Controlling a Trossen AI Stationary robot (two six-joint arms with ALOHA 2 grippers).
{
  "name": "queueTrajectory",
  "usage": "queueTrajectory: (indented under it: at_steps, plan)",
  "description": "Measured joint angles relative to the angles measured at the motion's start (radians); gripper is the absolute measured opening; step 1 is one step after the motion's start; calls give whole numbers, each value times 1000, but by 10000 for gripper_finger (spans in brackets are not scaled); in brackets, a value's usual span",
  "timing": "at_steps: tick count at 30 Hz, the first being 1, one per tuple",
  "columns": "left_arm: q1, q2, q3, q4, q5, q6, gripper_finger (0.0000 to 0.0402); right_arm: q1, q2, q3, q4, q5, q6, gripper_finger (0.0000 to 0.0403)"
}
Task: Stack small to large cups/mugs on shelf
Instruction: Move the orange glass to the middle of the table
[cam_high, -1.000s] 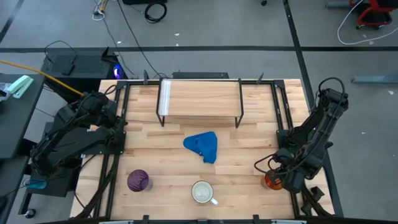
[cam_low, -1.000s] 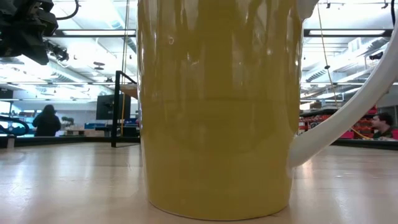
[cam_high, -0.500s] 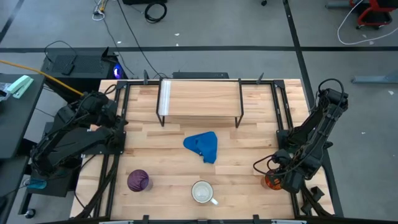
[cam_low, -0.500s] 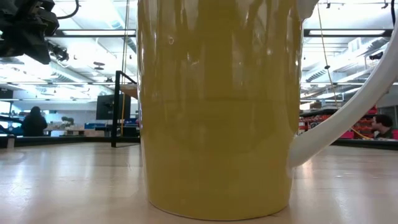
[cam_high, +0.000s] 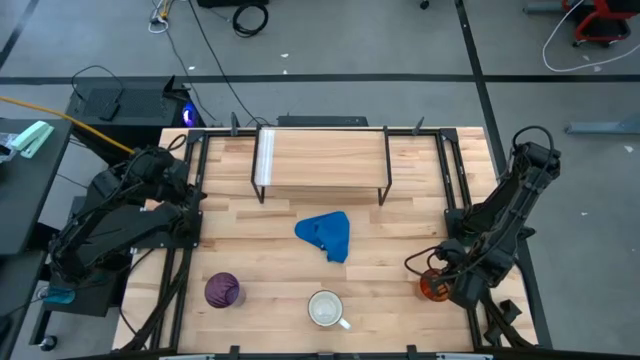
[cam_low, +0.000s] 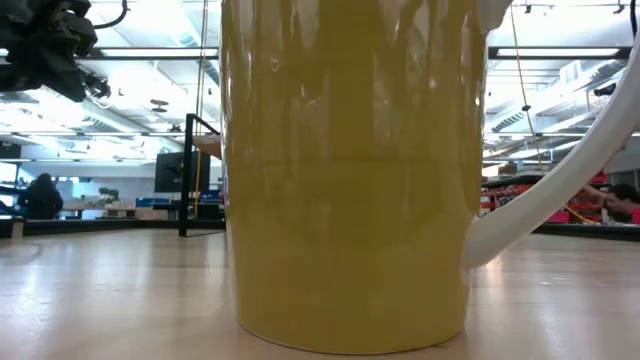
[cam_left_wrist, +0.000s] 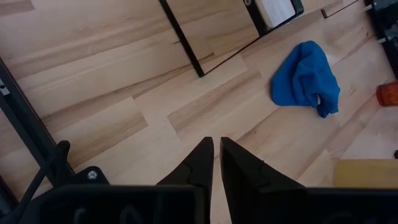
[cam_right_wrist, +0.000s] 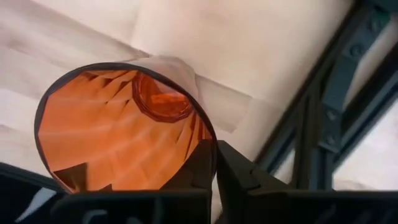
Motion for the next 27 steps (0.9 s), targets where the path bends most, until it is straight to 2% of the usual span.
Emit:
queueTrajectory:
  at_steps: [7, 16, 23, 27]
  plan:
    - [0, 0, 0, 15, 0, -1, 32, -167, -2, 49, -24, 33, -211, 7]
    - [0, 0, 0, 77, 0, -1, 21, -503, -3, 164, -160, 101, -648, 4]
    - [0, 0, 0, 80, 0, 0, 24, -789, -3, 176, -85, 109, -1020, 3]
    - [0, 0, 0, 80, 0, 0, 20, -909, 9, 176, -3, 99, -1183, 2]
